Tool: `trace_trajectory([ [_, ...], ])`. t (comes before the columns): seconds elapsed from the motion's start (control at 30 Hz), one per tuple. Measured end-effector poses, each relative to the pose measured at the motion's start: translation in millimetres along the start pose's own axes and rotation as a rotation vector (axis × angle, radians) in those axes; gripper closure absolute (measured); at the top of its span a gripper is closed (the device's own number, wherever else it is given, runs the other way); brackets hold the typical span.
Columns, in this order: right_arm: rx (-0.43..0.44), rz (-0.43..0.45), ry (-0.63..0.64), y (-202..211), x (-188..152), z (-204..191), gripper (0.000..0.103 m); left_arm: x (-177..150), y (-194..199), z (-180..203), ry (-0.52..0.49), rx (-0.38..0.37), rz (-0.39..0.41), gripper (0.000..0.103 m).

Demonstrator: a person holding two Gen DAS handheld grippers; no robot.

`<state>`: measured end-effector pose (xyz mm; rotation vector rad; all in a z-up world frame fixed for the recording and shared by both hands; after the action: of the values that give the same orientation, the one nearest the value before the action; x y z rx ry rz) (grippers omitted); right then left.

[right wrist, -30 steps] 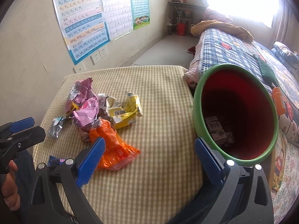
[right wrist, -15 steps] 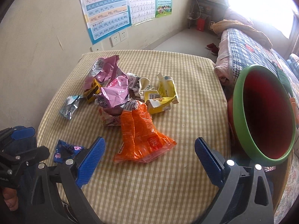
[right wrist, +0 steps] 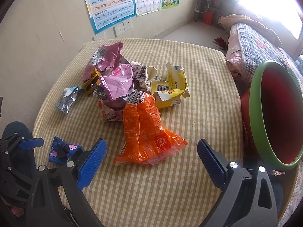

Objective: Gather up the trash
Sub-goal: 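Grasp the blue Oreo pack with left tool while right tool grasps orange bag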

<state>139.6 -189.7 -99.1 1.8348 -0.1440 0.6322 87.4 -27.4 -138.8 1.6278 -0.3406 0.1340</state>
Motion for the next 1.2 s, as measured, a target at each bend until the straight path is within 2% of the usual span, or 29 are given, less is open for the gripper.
trace_trajectory([
  [0.43,-0.001,-0.097,0.000,-44.8,-2.1,11.3,0.010,3.4,-36.4,13.6,-0.104,0.058,-0.047,0.006],
  [0.5,-0.002,-0.105,-0.005,-50.5,-4.4,14.6,0.011,4.1,-40.7,16.2,-0.115,0.066,-0.048,0.009],
  [0.67,0.020,-0.120,-0.020,-63.4,-8.2,19.0,0.015,6.7,-43.9,14.2,-0.090,0.080,-0.033,0.024],
  [0.73,0.016,-0.134,-0.014,-67.6,-9.4,18.7,0.023,8.9,-44.3,12.5,-0.075,0.088,-0.026,0.030],
  [0.8,0.021,-0.135,-0.007,-68.7,-9.9,17.2,0.027,10.8,-44.3,10.7,-0.063,0.091,-0.021,0.037],
  [0.87,0.025,-0.125,-0.004,-65.7,-9.7,15.9,0.038,11.7,-44.2,6.3,-0.049,0.086,-0.022,0.046],
  [0.93,0.030,-0.116,-0.005,-60.7,-7.8,14.2,0.045,13.5,-42.8,6.7,-0.035,0.071,-0.019,0.050],
  [0.97,0.029,-0.113,-0.004,-58.1,-7.7,14.1,0.053,18.1,-41.1,3.3,-0.030,0.065,-0.018,0.052],
  [1.0,0.031,-0.118,-0.002,-56.9,-8.5,13.3,0.071,19.6,-40.2,2.0,-0.025,0.058,-0.015,0.053],
  [1.1,0.032,-0.115,-0.007,-50.0,-9.1,11.4,0.073,21.2,-37.2,3.5,-0.013,0.042,-0.007,0.065],
  [1.13,0.038,-0.113,-0.011,-47.8,-9.1,10.1,0.076,25.0,-35.7,1.4,-0.007,0.032,-0.005,0.073],
  [1.2,0.049,-0.108,-0.023,-42.9,-9.3,9.2,0.078,26.6,-32.8,-1.0,0.005,0.025,0.000,0.077],
])
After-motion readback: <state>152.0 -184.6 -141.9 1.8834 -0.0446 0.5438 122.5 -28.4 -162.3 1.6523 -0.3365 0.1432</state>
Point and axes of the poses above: each gripper's, at about its wrist camera, not at the fingertips, and y roughly against the way its jaws point, z to its right, x to its top, the point moved 9 cm from there along -y, roughly the way its jaws point, and after that the axes turned 12 degrees about x, right-handed, at the moved point
